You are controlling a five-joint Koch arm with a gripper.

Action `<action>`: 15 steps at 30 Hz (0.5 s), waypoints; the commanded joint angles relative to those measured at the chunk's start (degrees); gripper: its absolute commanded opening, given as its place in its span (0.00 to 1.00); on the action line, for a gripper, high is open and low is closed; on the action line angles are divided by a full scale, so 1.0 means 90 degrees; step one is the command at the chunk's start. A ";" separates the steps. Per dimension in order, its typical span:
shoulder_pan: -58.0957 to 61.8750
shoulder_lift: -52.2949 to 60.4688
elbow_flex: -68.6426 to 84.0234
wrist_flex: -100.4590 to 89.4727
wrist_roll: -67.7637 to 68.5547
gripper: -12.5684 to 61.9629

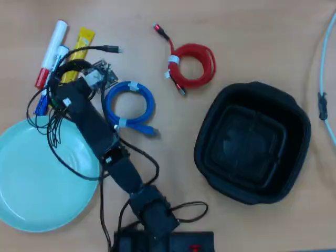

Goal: Put a black charging cable in a black bowl and put a red charging cable in a green bowl

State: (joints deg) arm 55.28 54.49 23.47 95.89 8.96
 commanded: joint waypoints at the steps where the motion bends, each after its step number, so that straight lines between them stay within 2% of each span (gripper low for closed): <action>1: -0.0059 0.1377 -0.0840 0.0605 -0.0039 0.09; 15: 0.0918 0.2383 -0.0820 0.1406 -0.0029 0.09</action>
State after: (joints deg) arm 61.70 70.66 23.38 104.77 9.32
